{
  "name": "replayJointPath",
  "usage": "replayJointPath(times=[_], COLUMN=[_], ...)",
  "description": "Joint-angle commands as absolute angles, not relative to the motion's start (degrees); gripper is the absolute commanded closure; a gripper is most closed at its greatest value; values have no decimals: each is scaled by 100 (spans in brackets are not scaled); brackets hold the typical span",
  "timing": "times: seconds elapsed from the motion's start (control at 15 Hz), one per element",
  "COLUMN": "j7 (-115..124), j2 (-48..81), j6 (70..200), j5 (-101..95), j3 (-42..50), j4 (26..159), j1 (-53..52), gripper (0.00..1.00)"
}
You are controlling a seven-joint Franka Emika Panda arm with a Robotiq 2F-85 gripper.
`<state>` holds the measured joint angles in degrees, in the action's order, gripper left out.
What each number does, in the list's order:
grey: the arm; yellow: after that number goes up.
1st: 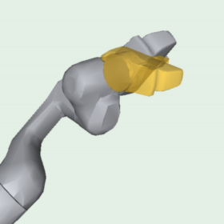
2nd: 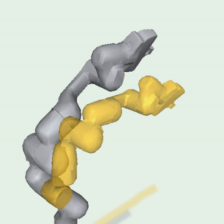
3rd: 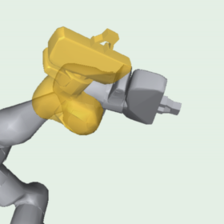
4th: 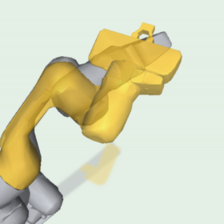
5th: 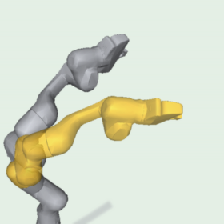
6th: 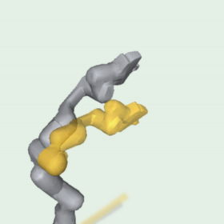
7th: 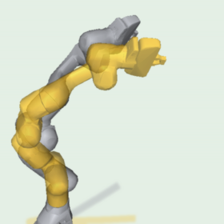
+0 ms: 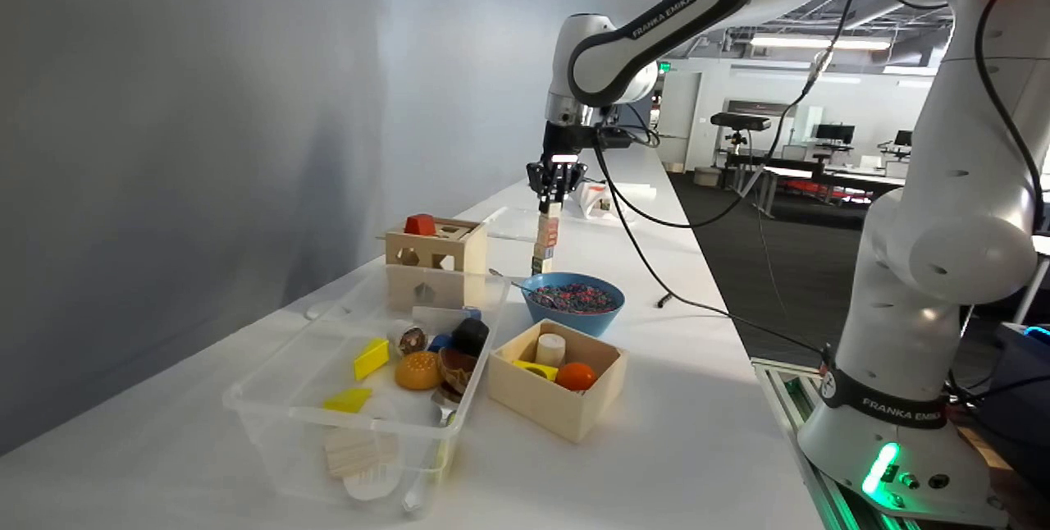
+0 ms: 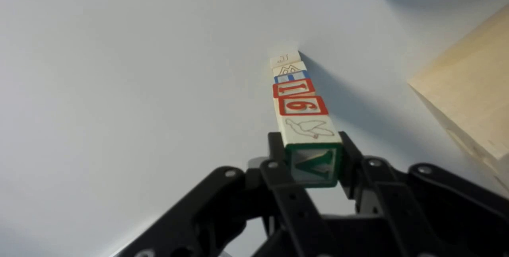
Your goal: Place the small wooden square block on top of the stacked blocks.
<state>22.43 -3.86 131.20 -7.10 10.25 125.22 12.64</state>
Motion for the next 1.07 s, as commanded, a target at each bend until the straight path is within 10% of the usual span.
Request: replayJointPath(times=[0.0,0.73,0.8,1.0], j7=[2345,2403,2411,2437], j2=[-292,-250,-244,-231], j6=[13190,13204,13191,13161], j5=[-687,-729,-722,-747], j3=[1031,1037,1037,1034], j4=[12413,12412,12406,12396], j1=[1247,1252,1251,1248], gripper=[91,91,41,27])
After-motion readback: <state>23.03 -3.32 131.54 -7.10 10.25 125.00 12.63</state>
